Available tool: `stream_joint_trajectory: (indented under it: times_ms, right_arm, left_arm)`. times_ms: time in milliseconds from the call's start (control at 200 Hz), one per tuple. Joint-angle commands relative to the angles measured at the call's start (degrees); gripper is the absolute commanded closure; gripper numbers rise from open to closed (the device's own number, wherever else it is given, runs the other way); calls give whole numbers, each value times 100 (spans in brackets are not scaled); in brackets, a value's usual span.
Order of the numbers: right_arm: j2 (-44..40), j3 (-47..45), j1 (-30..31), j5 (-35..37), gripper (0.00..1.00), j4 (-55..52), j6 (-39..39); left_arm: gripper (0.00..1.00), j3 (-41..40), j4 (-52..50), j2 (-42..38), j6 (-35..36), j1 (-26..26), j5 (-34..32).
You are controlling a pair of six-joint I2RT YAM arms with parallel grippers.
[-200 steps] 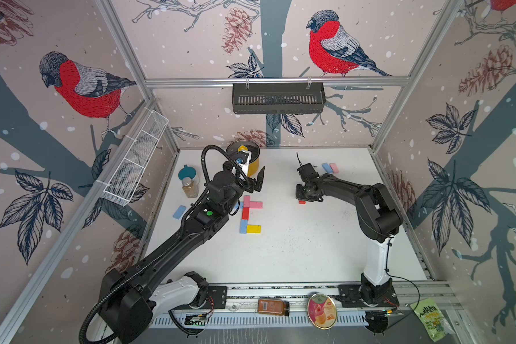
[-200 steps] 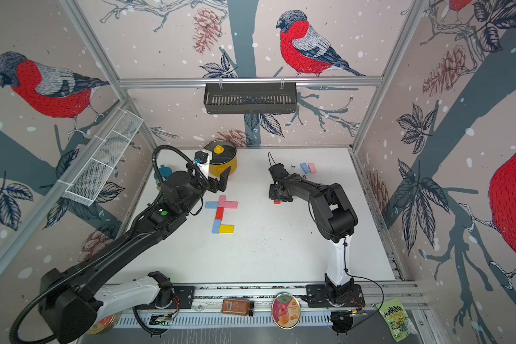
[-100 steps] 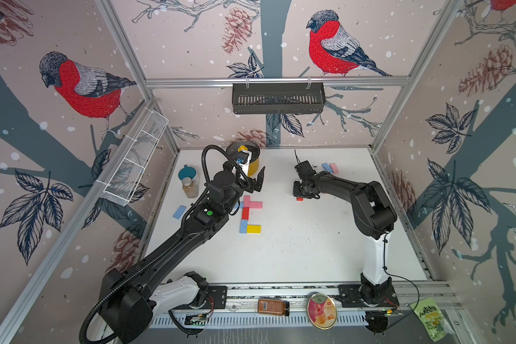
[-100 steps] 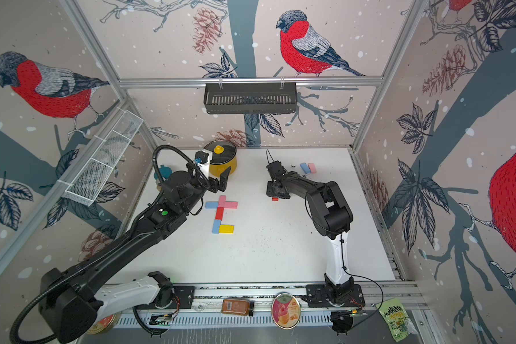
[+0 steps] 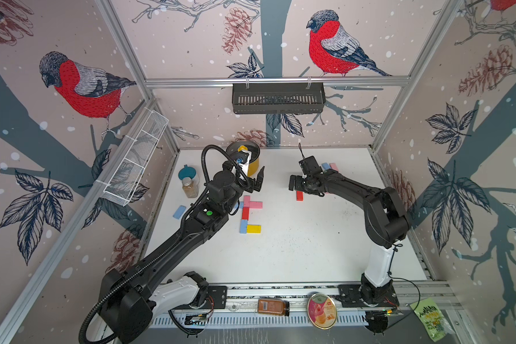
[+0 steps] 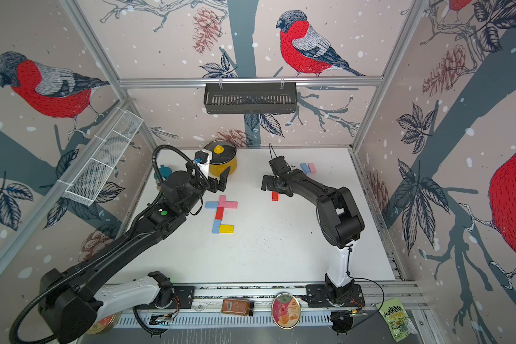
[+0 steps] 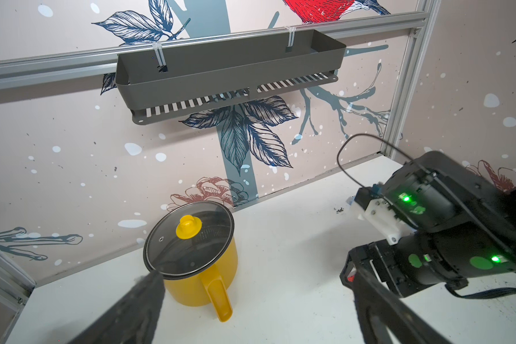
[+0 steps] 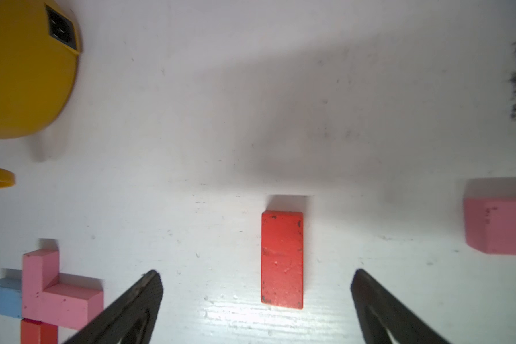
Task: Assemble the letter t with building blocks
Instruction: Place the building block at the center of the board, then adjust the building block at the center of the board.
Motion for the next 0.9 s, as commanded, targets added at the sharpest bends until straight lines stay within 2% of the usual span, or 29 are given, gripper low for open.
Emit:
stream_joint_trajectory:
  times_ms: [0,145,305,525,780,895]
  right_arm:
    - [-311,-1,-36,367,1,-120,-419]
    - [-945,-189,-74,853,1,-143,-859]
    - [-1826,-598,-469,780,1,18,-1102]
    - [-2935,-1158,-1693,-489,1,243,-1268]
    - [-3970,-1652,-2304,-512,0,611,-1458]
    - [-4048,-1620,-2804,-946,0,574,-1188]
  left_arm:
    - [2,-35,157,-157,126,5,-163]
    - [2,-215,396,-363,162,5,-211]
    - [2,-242,409,-421,204,5,-257]
    - [2,-244,405,-371,222,5,-268]
    - [2,-243,396,-322,229,9,-276]
    - [3,-222,379,-299,223,5,-261]
